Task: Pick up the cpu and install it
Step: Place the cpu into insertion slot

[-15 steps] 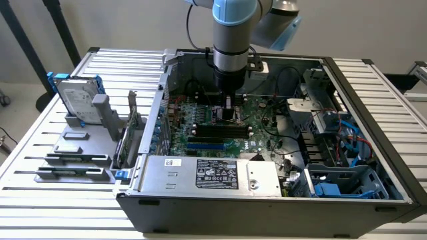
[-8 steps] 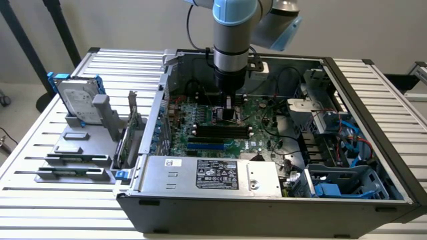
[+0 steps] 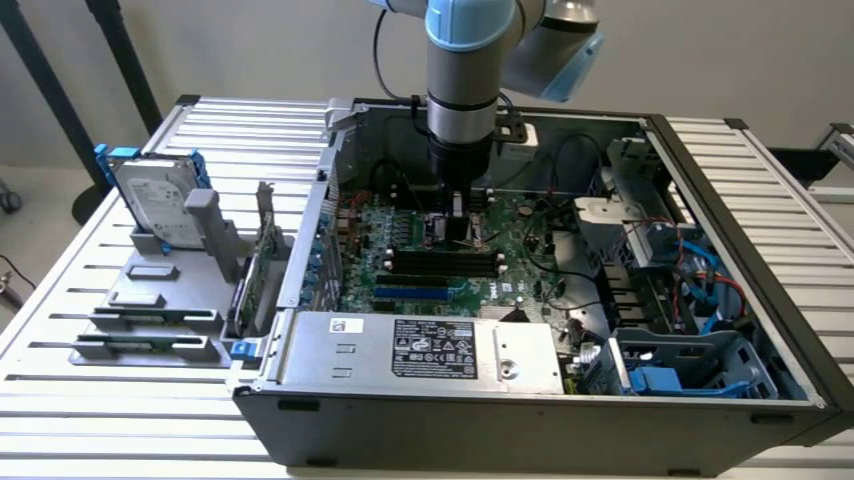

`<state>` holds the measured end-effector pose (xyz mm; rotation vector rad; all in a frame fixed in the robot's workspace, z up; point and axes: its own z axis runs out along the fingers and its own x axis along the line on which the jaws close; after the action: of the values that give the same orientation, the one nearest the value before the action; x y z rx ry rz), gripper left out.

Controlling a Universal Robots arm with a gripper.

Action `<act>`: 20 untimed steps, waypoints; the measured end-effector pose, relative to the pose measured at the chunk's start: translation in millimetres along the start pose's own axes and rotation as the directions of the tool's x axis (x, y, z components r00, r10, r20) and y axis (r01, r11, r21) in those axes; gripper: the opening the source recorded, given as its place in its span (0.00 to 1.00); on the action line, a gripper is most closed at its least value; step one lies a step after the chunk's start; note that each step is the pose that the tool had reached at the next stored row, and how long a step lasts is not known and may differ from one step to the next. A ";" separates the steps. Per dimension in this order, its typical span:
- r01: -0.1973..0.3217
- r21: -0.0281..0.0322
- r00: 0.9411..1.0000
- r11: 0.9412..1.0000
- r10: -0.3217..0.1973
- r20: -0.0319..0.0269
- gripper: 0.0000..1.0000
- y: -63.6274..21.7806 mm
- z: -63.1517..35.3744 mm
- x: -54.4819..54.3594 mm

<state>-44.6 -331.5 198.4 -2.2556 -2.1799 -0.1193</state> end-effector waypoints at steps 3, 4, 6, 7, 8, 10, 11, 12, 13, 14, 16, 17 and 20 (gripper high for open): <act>0.000 0.000 1.000 1.000 0.000 0.000 0.62 0.0 0.0 0.1; 0.000 0.000 1.000 1.000 0.000 0.000 0.62 0.0 0.0 0.2; 0.000 -0.001 1.000 1.000 0.000 0.000 0.62 -0.1 0.1 1.6; 0.000 -0.001 1.000 1.000 0.000 0.000 0.62 -0.1 0.1 1.8; 0.001 -0.001 1.000 1.000 -0.001 0.000 0.62 -0.1 0.1 1.9; 0.001 -0.002 1.000 1.000 -0.001 0.000 0.62 -0.1 0.2 2.3; 0.001 -0.003 1.000 1.000 -0.001 0.000 0.62 -0.1 0.3 2.7; 0.001 -0.003 1.000 1.000 -0.001 0.000 0.62 -0.1 0.3 2.8; 0.001 -0.003 1.000 1.000 -0.001 0.000 0.62 -0.1 0.3 2.8; 0.001 -0.003 1.000 1.000 -0.001 0.000 0.62 -0.1 0.3 2.8; 0.001 -0.003 1.000 1.000 -0.001 0.000 0.62 -0.1 -0.3 2.8; 0.001 -0.003 1.000 1.000 -0.001 0.000 0.62 -0.1 -0.7 2.7; 0.001 -0.003 1.000 1.000 -0.001 0.000 0.62 -0.1 -2.8 2.7</act>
<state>-44.8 -329.0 201.3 -2.2557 -2.1828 -0.1231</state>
